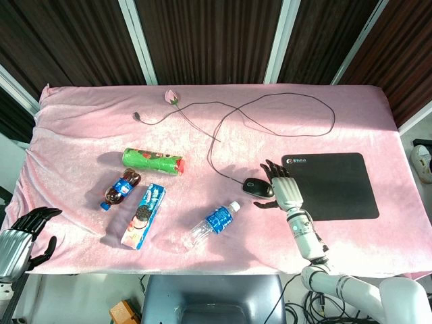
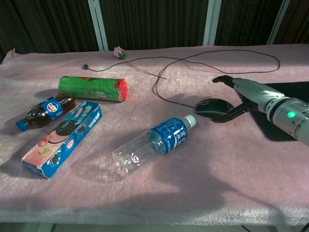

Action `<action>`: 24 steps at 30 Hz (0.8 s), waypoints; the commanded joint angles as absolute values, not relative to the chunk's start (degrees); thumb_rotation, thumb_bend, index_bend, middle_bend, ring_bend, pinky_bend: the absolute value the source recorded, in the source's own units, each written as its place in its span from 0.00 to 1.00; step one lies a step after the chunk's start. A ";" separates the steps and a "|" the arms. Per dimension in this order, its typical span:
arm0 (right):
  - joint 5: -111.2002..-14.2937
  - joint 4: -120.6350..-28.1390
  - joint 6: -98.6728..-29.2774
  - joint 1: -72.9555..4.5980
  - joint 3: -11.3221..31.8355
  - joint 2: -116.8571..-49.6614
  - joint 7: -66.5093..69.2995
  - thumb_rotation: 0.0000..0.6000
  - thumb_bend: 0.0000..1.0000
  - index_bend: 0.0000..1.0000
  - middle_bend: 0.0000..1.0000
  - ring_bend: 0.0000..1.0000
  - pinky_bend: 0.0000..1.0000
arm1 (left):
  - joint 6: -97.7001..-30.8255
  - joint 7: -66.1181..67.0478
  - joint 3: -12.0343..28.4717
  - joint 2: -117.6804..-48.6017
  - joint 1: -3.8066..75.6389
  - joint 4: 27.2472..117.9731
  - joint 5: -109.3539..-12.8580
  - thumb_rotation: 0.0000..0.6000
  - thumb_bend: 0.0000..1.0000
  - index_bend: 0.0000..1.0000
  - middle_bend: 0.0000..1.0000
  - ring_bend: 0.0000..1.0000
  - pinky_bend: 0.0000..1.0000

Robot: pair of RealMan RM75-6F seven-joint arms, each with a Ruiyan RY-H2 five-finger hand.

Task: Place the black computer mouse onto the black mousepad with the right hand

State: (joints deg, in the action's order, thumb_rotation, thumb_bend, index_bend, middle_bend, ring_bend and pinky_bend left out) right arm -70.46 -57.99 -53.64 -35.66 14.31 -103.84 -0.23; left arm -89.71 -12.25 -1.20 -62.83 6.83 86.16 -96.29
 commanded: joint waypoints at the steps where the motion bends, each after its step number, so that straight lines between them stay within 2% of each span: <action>1: -70.64 -57.50 -53.62 -35.89 14.11 -104.29 0.29 1.00 0.18 0.21 0.12 0.10 0.20 | -89.76 -12.34 -1.19 -62.82 6.81 86.12 -96.26 1.00 0.51 0.23 0.24 0.18 0.28; 9: -70.75 -55.40 -53.89 -36.50 13.78 -105.99 0.08 1.00 0.18 0.24 0.14 0.14 0.24 | -90.29 -12.83 -1.20 -62.74 6.64 85.98 -96.36 1.00 0.51 0.23 0.24 0.18 0.28; 11: -71.13 -53.98 -54.85 -36.73 13.78 -107.08 -0.23 1.00 0.18 0.26 0.17 0.20 0.31 | -90.18 -12.94 -1.25 -62.70 6.68 85.96 -96.36 1.00 0.51 0.23 0.24 0.18 0.28; 16: -72.95 -47.94 -58.94 -37.24 13.36 -111.05 -2.25 1.00 0.19 0.40 0.30 0.42 0.57 | -90.43 -13.40 -1.26 -62.53 6.53 85.91 -96.25 1.00 0.51 0.23 0.24 0.18 0.28; 24: -74.28 -36.01 -63.37 -37.93 13.64 -117.38 -2.84 1.00 0.31 0.69 0.53 0.69 0.87 | -90.96 -14.23 -1.27 -62.30 6.21 85.68 -96.16 1.00 0.51 0.23 0.24 0.18 0.28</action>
